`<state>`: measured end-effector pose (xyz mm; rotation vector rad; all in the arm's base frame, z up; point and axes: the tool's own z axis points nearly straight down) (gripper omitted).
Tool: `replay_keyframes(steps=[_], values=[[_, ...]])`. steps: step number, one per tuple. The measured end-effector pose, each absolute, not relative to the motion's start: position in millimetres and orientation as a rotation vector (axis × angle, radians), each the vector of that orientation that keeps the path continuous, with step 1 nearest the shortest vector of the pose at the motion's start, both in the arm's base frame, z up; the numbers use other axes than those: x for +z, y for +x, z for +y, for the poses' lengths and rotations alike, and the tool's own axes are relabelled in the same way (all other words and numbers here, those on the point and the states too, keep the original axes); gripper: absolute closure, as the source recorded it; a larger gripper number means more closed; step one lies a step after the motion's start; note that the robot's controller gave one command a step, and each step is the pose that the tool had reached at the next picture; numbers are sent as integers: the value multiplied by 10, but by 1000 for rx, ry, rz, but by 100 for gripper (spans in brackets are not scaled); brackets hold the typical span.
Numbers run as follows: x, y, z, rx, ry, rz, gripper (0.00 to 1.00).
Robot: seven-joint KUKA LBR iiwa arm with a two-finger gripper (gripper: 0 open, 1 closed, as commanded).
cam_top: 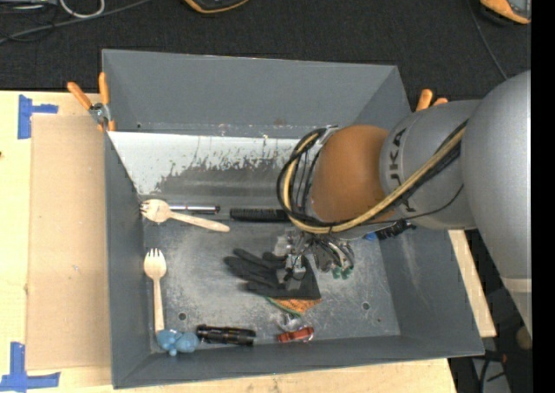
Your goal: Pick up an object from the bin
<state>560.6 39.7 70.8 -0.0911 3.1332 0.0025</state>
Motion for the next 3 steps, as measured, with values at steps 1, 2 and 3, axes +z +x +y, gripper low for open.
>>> replay_keyframes(steps=[1, 2, 3], values=[[1015, 5635, 620, 0, -413, 3111, 100], [1912, 5644, 662, 1, -241, 3129, 100], [2389, 5587, 731, 3, -491, 3101, 100]])
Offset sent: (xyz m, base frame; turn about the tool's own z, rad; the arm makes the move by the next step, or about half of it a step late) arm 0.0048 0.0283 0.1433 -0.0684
